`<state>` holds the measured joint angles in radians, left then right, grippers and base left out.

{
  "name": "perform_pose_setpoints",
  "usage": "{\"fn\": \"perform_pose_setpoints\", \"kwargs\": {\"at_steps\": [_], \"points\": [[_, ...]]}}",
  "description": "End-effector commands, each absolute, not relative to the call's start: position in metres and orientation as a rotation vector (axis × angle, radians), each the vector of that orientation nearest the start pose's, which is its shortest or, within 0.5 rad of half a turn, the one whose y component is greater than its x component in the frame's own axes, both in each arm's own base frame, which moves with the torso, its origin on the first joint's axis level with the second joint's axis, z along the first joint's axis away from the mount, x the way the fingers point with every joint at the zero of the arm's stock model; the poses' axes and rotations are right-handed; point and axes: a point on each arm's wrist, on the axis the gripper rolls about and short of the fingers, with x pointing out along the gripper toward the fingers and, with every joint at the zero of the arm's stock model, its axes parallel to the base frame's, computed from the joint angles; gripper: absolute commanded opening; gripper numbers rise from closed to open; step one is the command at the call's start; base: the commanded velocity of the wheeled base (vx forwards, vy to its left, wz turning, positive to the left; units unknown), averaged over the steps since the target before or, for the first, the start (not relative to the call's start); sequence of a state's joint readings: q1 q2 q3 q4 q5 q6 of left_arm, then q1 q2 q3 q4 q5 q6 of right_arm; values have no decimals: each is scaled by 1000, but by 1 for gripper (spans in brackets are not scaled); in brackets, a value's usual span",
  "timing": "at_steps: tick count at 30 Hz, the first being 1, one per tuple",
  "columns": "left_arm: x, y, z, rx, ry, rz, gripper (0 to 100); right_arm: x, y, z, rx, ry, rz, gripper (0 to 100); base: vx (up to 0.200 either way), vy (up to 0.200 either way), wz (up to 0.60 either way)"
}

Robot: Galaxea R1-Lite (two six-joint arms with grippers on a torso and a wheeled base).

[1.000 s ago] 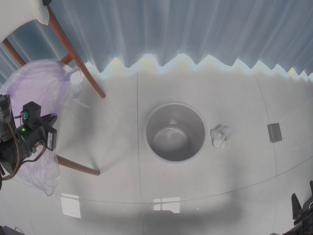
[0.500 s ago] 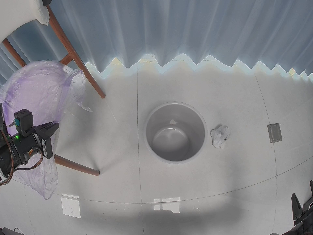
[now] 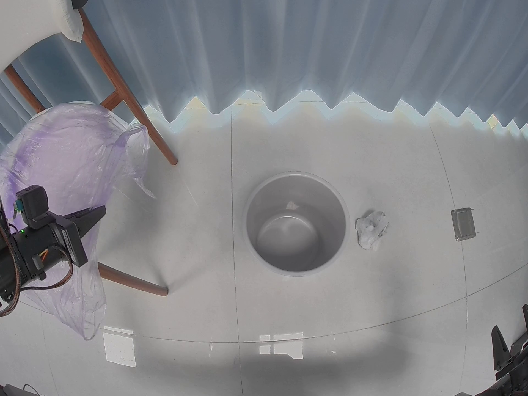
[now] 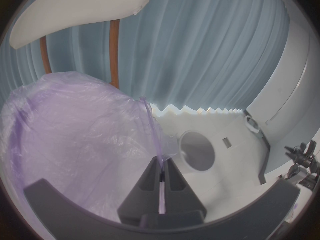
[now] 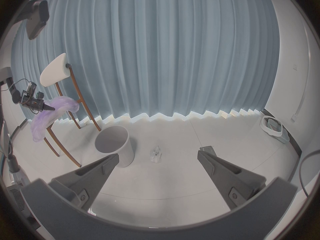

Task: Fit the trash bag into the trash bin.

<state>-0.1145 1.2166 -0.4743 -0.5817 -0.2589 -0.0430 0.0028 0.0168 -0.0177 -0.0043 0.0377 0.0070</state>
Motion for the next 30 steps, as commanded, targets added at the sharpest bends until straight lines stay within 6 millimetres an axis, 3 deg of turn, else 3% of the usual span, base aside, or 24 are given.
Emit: {"fn": "perform_pose_setpoints", "kwargs": {"at_steps": [1, 18, 30], "points": [[172, -25, 199, -104, 160, -404, 0, -23, 1, 76, 5, -5, 43, 100, 0, 0, 0], [172, -26, 202, -303, 141, -429, 0, -23, 1, 76, 1, -5, 46, 100, 0, 0, 0], [168, -31, 207, -486, 184, -678, 0, -23, 1, 76, 1, -5, 46, 100, 0, 0, 0]]}}
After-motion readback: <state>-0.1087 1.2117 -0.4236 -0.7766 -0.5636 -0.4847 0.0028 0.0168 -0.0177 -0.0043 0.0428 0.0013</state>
